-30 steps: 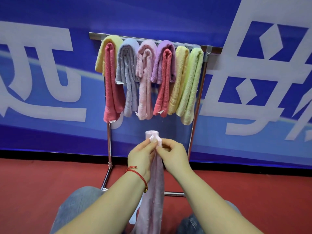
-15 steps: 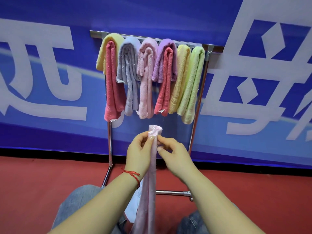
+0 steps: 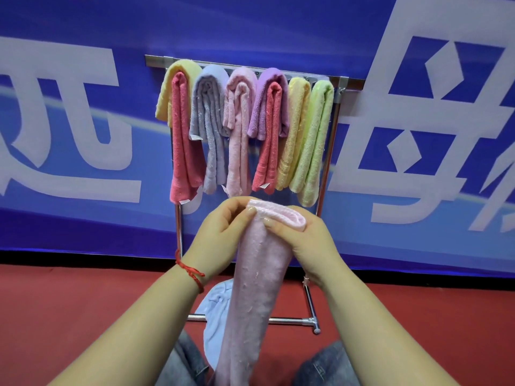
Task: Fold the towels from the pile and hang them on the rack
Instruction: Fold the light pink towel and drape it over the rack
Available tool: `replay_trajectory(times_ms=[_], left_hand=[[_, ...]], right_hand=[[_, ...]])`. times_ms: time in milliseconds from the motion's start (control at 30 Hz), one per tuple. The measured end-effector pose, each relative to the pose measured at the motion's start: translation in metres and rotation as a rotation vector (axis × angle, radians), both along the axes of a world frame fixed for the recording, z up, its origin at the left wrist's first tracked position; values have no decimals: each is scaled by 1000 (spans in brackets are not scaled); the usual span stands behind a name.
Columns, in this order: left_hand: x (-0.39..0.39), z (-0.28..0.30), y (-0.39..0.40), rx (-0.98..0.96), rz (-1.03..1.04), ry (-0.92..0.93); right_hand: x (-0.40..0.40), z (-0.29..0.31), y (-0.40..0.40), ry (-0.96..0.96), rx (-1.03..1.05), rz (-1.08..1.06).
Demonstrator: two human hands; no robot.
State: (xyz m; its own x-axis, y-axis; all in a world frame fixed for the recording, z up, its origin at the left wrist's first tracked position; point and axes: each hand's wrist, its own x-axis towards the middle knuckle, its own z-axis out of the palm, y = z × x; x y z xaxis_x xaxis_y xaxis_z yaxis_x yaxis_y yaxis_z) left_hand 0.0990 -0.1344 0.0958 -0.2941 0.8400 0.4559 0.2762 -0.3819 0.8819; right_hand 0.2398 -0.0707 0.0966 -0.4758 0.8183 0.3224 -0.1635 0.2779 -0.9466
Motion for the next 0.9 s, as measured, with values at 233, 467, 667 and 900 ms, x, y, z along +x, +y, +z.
replay_trajectory(times_ms=[233,467,667,900], left_hand=[[-9,10,-3,88,5,63],[-13,5,11,-233,-496,-195],[6,-2,14,-411,-475,-134],[14,28,15,-359,-449,-216]], right_hand=[[9,29,1,-124,103,64],[10,64,8,-203,147,123],[14,80,33,-269,98,23],[16,44,47,38,-647,336]])
